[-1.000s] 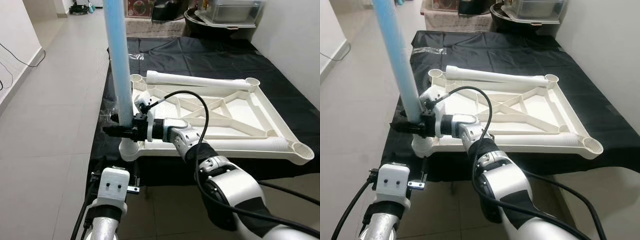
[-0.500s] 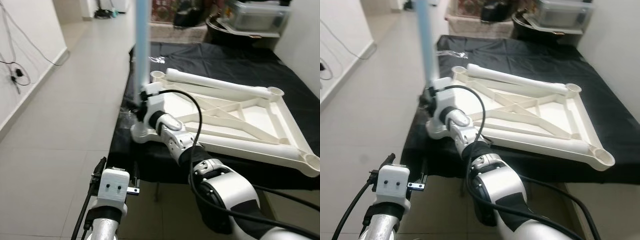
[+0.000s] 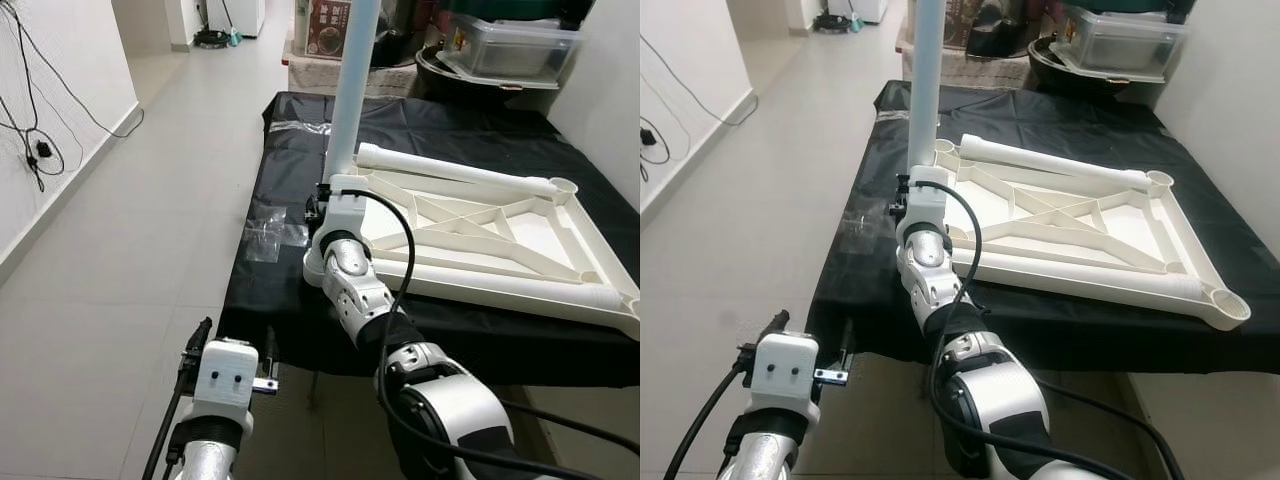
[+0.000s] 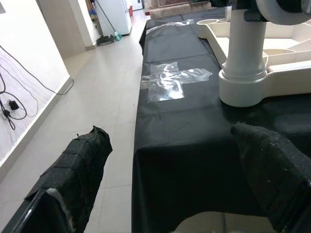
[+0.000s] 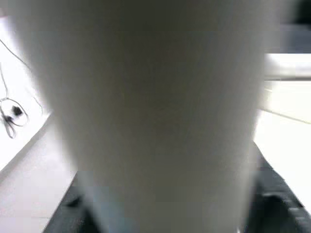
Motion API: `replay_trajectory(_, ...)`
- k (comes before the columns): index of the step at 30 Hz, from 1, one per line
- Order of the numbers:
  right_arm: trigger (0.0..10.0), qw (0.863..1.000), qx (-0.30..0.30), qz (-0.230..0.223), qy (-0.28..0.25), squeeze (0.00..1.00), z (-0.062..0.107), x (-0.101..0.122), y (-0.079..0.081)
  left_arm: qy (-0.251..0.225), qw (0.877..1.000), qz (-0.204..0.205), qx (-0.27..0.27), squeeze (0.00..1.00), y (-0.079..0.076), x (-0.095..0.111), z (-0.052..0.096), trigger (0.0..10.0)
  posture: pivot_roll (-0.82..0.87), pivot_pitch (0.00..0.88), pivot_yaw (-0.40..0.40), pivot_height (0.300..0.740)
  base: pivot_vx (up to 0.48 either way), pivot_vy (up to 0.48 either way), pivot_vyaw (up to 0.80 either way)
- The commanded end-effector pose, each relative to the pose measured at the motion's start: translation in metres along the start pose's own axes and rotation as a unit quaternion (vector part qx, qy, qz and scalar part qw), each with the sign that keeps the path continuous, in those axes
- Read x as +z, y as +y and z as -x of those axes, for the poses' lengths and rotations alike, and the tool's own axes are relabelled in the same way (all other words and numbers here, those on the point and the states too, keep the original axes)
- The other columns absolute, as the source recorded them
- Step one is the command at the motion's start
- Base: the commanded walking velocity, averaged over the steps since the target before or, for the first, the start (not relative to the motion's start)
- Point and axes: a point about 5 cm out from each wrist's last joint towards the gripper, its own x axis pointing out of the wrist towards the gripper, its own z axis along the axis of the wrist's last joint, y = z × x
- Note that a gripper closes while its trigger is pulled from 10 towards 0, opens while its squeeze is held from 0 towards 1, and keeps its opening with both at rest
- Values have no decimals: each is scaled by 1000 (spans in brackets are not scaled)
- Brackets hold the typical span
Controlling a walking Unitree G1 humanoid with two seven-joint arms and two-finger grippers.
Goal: Building children table
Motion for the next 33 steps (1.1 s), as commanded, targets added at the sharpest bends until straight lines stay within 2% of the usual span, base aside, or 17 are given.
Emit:
replay_trajectory(1, 10000, 999, 1, -29, 15, 1000, 7, -14, 5, 5, 1000, 13, -3, 0, -5, 0, 1, 10000, 130, 89, -70, 740, 0, 0, 0)
replay_trajectory(3, 10000, 999, 30, -31, 1, 1000, 5, -10, 6, 5, 1000, 14, -3, 0, -5, 0, 1, 10000, 130, 89, -70, 740, 0, 0, 0)
replay_trajectory(4, 10000, 995, 88, -50, -7, 0, 4, -4, 8, 5, 1000, 14, -3, 0, -5, 0, 1, 10000, 130, 89, -70, 740, 0, 0, 0)
replay_trajectory(5, 10000, 985, 166, -49, -16, 0, 3, 2, 11, 5, 1000, 15, -3, 0, -5, 0, 1, 10000, 121, 94, -68, 740, 0, 0, 0)
replay_trajectory(8, 10000, 985, 166, -49, -16, 0, 3, 2, 11, 5, 1000, 15, -3, 0, -5, 0, 1, 10000, 121, 94, -68, 740, 0, 0, 0)
replay_trajectory(10, 10000, 950, 310, -40, -5, 0, 5, 6, 12, 5, 1000, 15, -3, 0, -5, 0, 1, 10000, 123, 93, -68, 740, 0, 0, 0)
replay_trajectory(11, 10000, 950, 310, -40, -5, 0, 5, 6, 12, 5, 1000, 15, -3, 0, -5, 0, 1, 10000, 123, 93, -68, 740, 0, 0, 0)
replay_trajectory(12, 10000, 928, 371, -26, 12, 0, 7, 6, 11, 5, 1000, 15, -4, 0, -5, 0, 0, 10000, 123, 93, -68, 740, 0, 0, 0)
replay_trajectory(14, 10000, 928, 371, -26, 12, 0, 7, 6, 11, 5, 1000, 15, -4, 0, -5, 0, 0, 10000, 123, 93, -68, 740, 0, 0, 0)
replay_trajectory(16, 10000, 879, 474, -1, 54, 0, 12, 5, 11, 5, 1000, 14, -4, 0, -4, 0, 1, 10000, 126, 95, -68, 740, 0, 0, 0)
replay_trajectory(18, 10000, 879, 474, -1, 54, 0, 12, 5, 11, 5, 1000, 14, -4, 0, -4, 0, 1, 10000, 126, 95, -68, 740, 0, 0, 0)
replay_trajectory(20, 10000, 835, 543, 21, 88, 0, 16, 5, 19, 5, 1000, 14, -4, 0, -4, 0, 1, 10000, 129, 97, -68, 740, 0, 0, 0)
replay_trajectory(23, 10000, 814, 571, 28, 105, 0, 19, 4, 25, 5, 1000, 14, -4, 0, -4, 0, 2, 10000, 148, 100, -65, 740, 0, 0, 0)
replay_trajectory(24, 10000, 785, 605, 48, 124, 0, 24, 0, 35, 5, 1000, 14, -4, 0, -4, 2, 3, 10000, 163, 107, -70, 740, 0, 0, 0)
replay_trajectory(25, 10000, 775, 617, 49, 128, 0, 27, -1, 38, 5, 1000, 15, -4, 0, -4, 2, 3, 10000, 163, 107, -70, 740, 0, 0, 0)
replay_trajectory(32, 9882, 746, 651, 48, 136, 0, 32, -3, 41, 5, 1000, 16, -3, 0, -5, 3, 4, 10000, 161, 114, -72, 740, 0, 0, 0)
replay_trajectory(33, 0, 746, 651, 48, 133, 0, 32, -3, 41, 6, 1000, 17, -3, 0, -5, 3, 5, 10000, 160, 116, -73, 740, 0, 0, 0)
